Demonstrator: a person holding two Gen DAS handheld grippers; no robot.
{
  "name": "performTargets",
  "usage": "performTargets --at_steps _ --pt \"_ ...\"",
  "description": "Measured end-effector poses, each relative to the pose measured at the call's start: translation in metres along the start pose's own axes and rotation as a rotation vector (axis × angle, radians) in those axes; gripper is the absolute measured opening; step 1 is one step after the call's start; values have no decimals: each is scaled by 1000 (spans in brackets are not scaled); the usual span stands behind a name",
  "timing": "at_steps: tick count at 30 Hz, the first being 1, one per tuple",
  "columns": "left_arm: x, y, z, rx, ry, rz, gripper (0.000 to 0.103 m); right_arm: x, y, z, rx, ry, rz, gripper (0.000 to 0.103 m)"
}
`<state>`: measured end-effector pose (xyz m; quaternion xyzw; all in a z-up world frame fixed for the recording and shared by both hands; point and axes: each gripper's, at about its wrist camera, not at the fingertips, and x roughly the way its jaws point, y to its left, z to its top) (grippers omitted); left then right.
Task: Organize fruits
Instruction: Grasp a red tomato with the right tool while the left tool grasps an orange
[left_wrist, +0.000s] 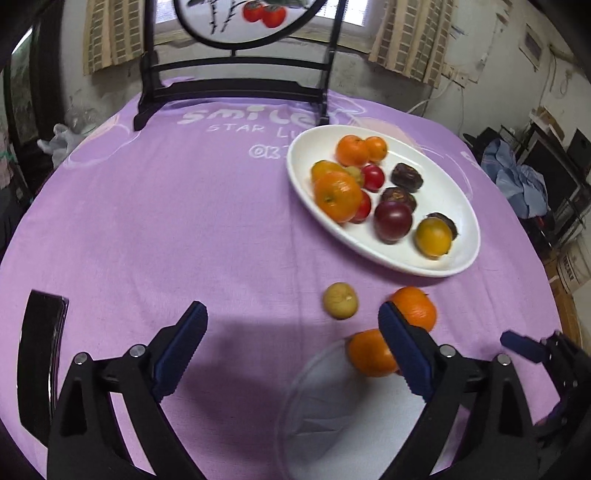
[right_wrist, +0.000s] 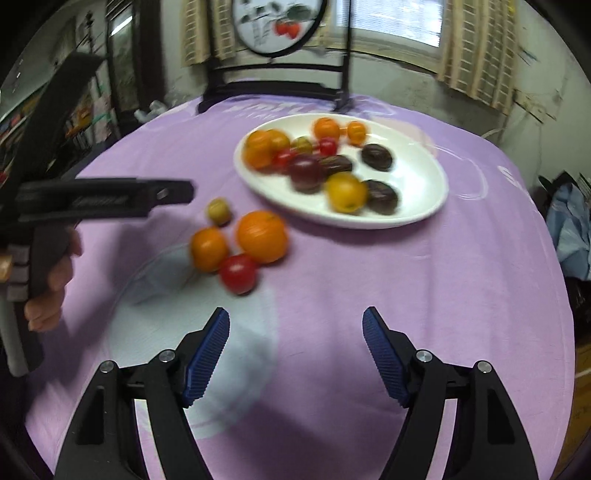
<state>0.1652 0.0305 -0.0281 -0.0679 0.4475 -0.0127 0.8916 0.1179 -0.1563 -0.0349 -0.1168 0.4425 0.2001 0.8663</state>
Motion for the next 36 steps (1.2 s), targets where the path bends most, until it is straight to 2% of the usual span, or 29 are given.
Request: performTargets --at_steps 3,5,9,14,15,16,18,24,28,32,36 --pt "1 13 1 -25 -9 13 91 7 19 -1 -42 25 -5 75" --pt "-2 22 5 -42 -20 -4 91 16 30 0 -60 43 -15 74" --pt "-1 34 6 -82 -18 14 91 39 37 11 -27 81 4 54" --pt "3 33 6 -65 -18 42 91 49 38 23 8 44 -4 50" --pt "4 32 6 -60 -17 43 91 50 38 25 10 38 -7 44" --pt "5 31 5 -53 -14 42 91 50 38 26 10 35 -9 34" --pt "6 29 5 -40 -11 38 91 49 35 27 26 35 1 28" --pt "6 22 2 -7 -12 28 91 28 15 14 89 -5 32 28" --pt "2 9 -4 38 -19 9 91 14 -16 -3 175 -39 22 28" --pt "4 -11 -12 100 -3 -19 91 13 -43 -14 278 -50 57 28" --pt "6 -32 -23 163 13 -35 92 7 -48 -14 263 -78 67 28"
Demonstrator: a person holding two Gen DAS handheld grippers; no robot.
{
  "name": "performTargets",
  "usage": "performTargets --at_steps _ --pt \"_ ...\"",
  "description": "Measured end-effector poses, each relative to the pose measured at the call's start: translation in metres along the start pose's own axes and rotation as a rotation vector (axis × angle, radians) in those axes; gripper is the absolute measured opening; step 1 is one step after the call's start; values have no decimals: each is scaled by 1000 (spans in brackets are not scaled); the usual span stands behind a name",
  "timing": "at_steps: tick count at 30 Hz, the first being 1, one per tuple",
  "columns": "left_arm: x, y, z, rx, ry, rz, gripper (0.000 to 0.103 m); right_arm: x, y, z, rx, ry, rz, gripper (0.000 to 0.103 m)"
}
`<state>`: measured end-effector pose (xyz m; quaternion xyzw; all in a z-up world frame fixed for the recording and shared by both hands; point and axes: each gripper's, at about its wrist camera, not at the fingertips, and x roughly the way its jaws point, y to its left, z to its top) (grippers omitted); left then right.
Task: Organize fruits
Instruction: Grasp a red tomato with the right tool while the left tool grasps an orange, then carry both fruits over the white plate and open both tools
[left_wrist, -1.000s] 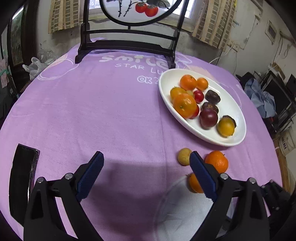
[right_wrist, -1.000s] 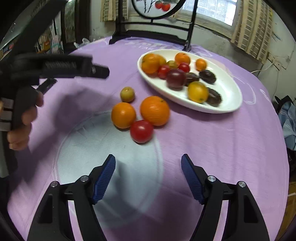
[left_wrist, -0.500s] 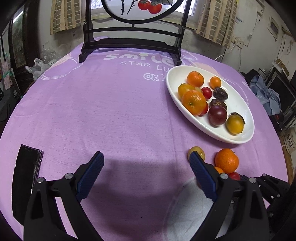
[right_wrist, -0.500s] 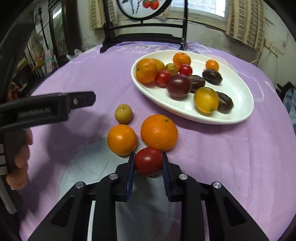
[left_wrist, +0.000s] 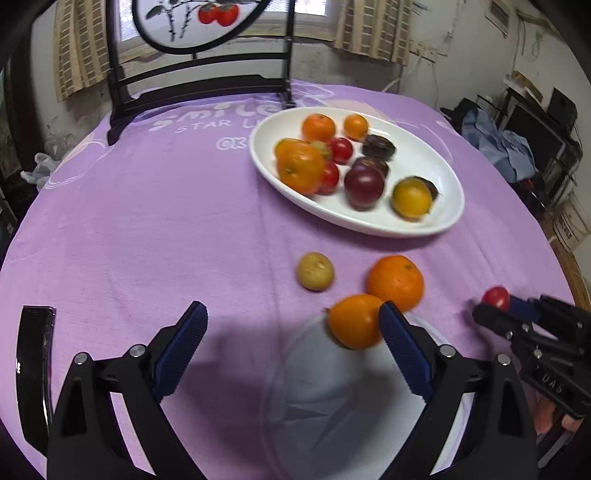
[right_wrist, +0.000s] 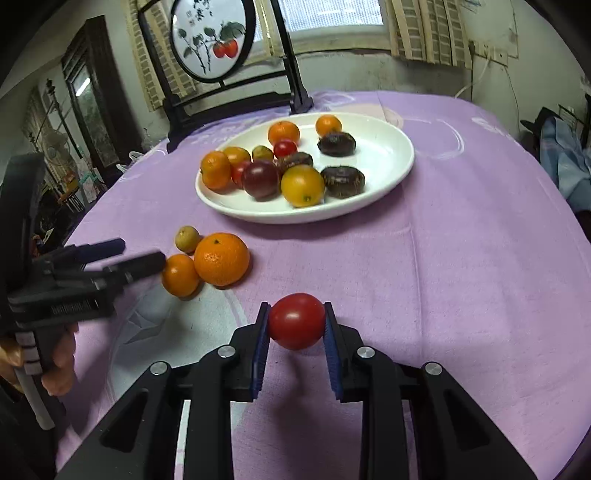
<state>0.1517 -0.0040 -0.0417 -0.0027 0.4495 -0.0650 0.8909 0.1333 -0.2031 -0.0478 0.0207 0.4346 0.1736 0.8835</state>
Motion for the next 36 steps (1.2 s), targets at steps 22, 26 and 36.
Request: performTargets --at_steps 22,26,36 --pt "28 -40 -11 169 4 18 39 -14 9 0 -19 -14 17 28" --pt "21 -40 -14 155 24 -2 39 -14 8 0 -18 -15 18 28" --pt "-21 -52 -7 192 -59 -62 39 -12 6 0 -1 -19 10 28"
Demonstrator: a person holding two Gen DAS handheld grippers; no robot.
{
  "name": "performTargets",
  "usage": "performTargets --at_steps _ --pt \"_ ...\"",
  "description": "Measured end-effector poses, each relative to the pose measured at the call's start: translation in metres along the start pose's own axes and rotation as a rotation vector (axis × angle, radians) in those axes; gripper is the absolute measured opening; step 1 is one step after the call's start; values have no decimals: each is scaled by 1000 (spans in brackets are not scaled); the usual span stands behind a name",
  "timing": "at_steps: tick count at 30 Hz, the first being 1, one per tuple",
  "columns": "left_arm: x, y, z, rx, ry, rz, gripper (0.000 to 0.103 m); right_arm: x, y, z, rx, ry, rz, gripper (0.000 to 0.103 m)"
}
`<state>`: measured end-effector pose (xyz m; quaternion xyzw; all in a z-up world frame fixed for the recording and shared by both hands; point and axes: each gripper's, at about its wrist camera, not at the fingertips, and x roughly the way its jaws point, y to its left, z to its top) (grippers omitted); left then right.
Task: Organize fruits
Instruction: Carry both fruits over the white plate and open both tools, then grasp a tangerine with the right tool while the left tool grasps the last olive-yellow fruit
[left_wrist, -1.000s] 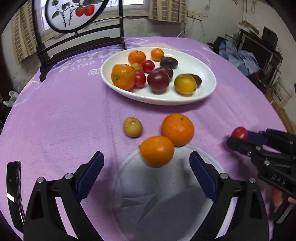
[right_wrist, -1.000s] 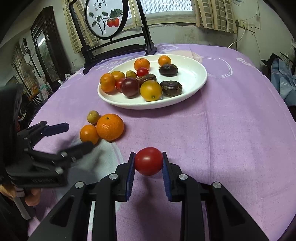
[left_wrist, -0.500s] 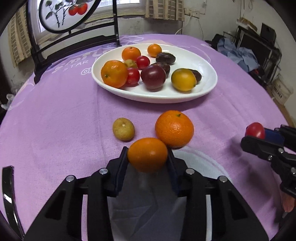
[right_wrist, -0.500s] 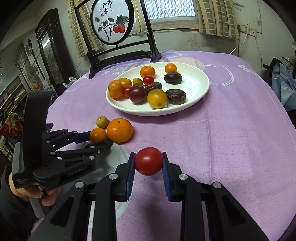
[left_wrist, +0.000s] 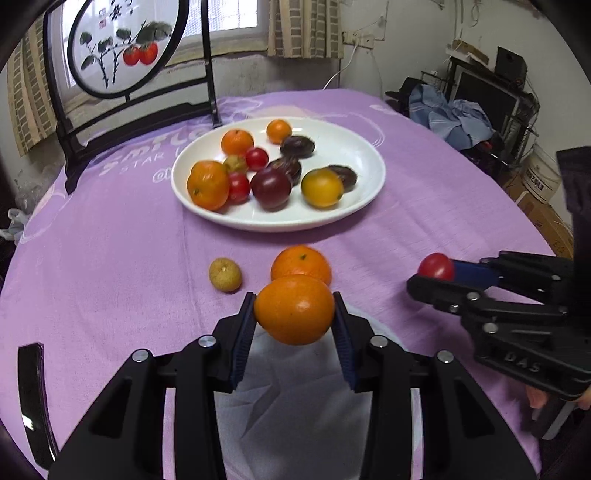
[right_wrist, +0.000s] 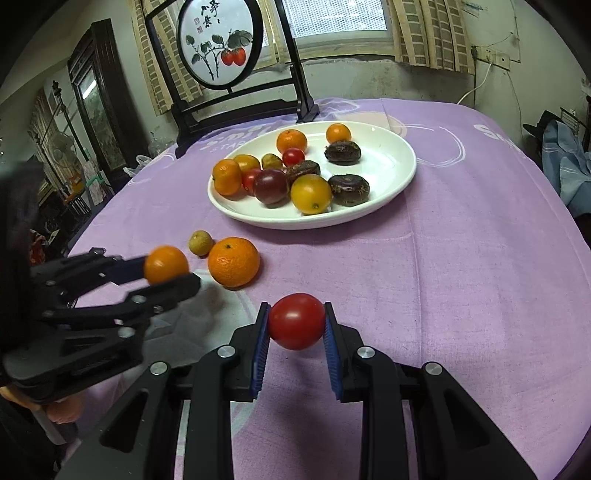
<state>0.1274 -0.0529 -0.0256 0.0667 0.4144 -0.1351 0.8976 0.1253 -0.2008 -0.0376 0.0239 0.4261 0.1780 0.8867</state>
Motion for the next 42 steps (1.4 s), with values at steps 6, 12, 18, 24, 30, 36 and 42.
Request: performTargets --at_steps 6,12,18,24,30,36,42 --pt "-5 6 20 -19 -6 11 39 -5 -3 11 44 -10 9 28" --pt "10 22 73 -48 -41 12 39 -3 -2 61 -2 -28 -20 28" --pt "50 41 109 -116 -21 39 39 28 -23 115 37 -54 -70 28" --pt "87 56 127 -175 16 87 41 74 -40 137 71 -5 -47 31" --pt "88 70 131 -269 21 108 67 89 -50 136 107 24 -46 44" --pt "59 73 121 -284 -4 137 76 58 -49 124 110 -18 -37 47" --pt "25 74 91 -299 -7 138 80 26 -23 96 21 -8 -22 48"
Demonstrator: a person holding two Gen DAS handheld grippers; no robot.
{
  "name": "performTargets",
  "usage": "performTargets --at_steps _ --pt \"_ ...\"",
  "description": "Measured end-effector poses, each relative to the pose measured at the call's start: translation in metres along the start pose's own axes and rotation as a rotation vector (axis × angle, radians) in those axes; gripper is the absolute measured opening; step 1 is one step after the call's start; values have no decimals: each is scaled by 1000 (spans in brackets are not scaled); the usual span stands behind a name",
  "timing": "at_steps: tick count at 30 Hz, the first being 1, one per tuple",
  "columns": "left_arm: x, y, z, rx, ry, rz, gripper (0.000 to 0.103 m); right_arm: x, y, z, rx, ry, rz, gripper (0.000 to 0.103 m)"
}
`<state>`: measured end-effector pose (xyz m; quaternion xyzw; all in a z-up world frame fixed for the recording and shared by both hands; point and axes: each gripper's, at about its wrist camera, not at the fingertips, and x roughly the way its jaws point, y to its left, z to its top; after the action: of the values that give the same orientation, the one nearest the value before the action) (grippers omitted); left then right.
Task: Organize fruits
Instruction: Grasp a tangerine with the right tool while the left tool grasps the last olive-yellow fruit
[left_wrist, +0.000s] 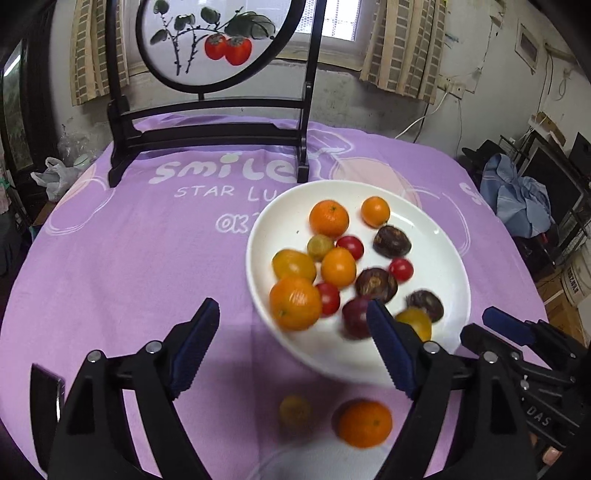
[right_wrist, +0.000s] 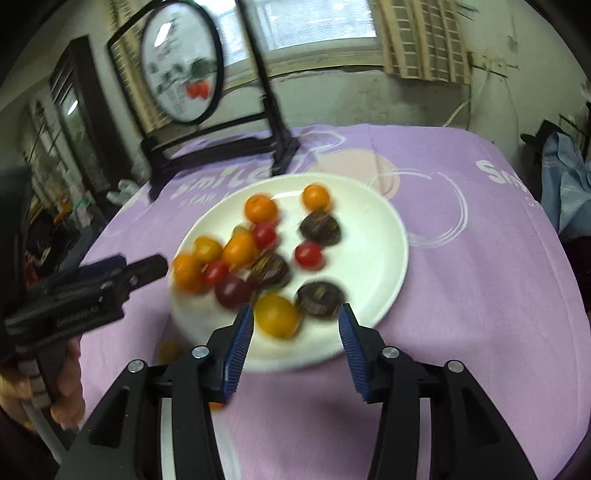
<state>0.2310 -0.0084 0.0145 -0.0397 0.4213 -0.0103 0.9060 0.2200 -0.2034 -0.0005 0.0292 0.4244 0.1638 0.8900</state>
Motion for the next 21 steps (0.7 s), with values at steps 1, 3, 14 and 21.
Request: performTargets --at_steps 1,3,14,21 --pt "-6 2 -7 5 2 15 80 -6 6 -7 -20 4 5 48" --pt "-15 8 -18 7 -2 30 81 -14 17 -19 -48 10 16 49" --pt "-11 61 -73 -126 58 65 87 -1 71 -64 -132 95 54 58" --pt "-4 76 -77 -168 66 46 87 28 85 -70 -159 144 6 58"
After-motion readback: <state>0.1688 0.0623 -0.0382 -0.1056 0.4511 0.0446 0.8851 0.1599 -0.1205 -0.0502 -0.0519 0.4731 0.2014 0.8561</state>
